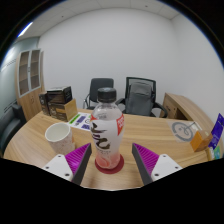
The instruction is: Pour water
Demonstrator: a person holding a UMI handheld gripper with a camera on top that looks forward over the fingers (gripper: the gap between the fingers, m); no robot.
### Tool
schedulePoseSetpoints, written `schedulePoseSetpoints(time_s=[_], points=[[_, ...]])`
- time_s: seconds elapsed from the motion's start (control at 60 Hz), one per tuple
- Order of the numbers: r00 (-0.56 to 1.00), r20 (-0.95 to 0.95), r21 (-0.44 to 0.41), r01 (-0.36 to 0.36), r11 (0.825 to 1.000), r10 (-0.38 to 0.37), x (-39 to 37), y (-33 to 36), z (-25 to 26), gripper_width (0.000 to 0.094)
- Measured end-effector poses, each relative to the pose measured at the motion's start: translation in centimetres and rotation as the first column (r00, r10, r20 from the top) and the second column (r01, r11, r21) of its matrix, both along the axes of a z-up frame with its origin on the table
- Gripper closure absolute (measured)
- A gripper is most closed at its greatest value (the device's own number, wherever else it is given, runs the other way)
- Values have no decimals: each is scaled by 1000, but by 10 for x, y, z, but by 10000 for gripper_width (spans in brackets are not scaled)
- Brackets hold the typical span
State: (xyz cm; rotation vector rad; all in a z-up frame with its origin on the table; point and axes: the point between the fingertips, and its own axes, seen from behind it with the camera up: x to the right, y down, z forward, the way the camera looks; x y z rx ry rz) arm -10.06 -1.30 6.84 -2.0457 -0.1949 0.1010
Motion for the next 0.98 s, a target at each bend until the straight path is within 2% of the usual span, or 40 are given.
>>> schedulePoseSetpoints(time_s=[0.033,0.283,0.367,0.533,0.717,0.983], points=[[1000,13,-5,10,1000,-10,4,-11,7,64],[994,33,-79,103,991,-101,8,-142,76,78],[987,35,-101,158,982,-155,5,-190,95,79],[975,22,-133,220,966,-219,-11,-257,113,82],[965,69,-128,259,957,-252,-19,-293,114,80],[959,14,-135,282,950,-283,-35,-302,119,80]])
